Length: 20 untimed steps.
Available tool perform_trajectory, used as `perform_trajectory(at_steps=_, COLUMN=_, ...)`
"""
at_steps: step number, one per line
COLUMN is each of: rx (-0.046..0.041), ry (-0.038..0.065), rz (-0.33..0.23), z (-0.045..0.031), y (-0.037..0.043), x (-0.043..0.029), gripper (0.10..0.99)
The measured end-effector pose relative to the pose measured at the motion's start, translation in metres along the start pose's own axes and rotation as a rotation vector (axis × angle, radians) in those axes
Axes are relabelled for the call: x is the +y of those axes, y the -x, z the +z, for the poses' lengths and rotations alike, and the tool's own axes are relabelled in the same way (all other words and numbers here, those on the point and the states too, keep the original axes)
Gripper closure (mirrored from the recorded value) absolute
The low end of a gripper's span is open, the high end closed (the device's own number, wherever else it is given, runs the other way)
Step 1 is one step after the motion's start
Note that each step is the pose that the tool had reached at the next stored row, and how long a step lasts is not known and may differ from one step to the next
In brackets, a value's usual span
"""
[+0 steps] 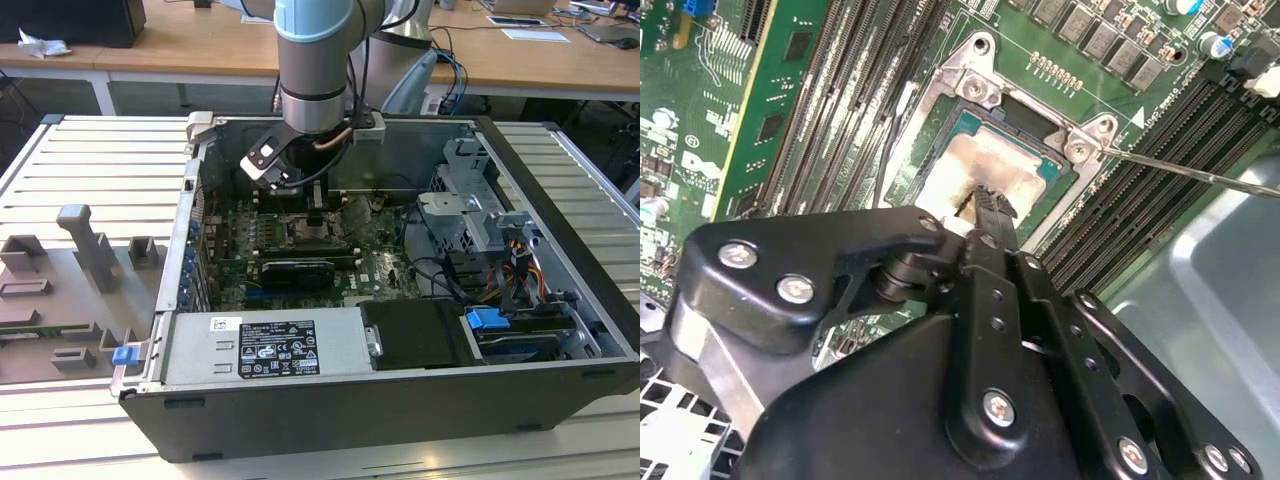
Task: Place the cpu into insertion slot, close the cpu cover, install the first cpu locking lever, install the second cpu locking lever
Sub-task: 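Place the cpu into insertion slot, then close the cpu cover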
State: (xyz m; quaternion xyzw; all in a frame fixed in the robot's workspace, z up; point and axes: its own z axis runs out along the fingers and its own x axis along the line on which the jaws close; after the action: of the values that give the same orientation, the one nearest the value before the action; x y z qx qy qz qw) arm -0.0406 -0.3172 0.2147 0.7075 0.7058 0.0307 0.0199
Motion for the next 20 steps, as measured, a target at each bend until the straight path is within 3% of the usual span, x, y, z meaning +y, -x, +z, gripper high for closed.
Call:
perform_trajectory(at_steps=1, rx=0.0002, ry=0.0, rz=0.0, z=-0.0002, y=0.0, x=0.0001, gripper=0.98)
perform_trajectory(at_steps=10, rx=0.0, ry=0.0, rz=0.001, z=-0.0078, y=-0.0001, x=0.0007, gripper=0.98)
perform_trajectory(at_steps=13, rx=-0.0002, ry=-0.001, rz=0.001, z=-0.0076, y=-0.0001, x=0.0049, gripper=0.98)
perform_trajectory(at_steps=15, rx=-0.0074, ry=-0.004, rz=0.0, z=-0.0072, y=-0.0001, x=0.0091, gripper=0.98)
perform_trajectory(at_steps=20, rx=-0.0109, ry=-0.005, rz=0.0, z=-0.0087, y=-0.0001, x=0.0092, gripper=0.98)
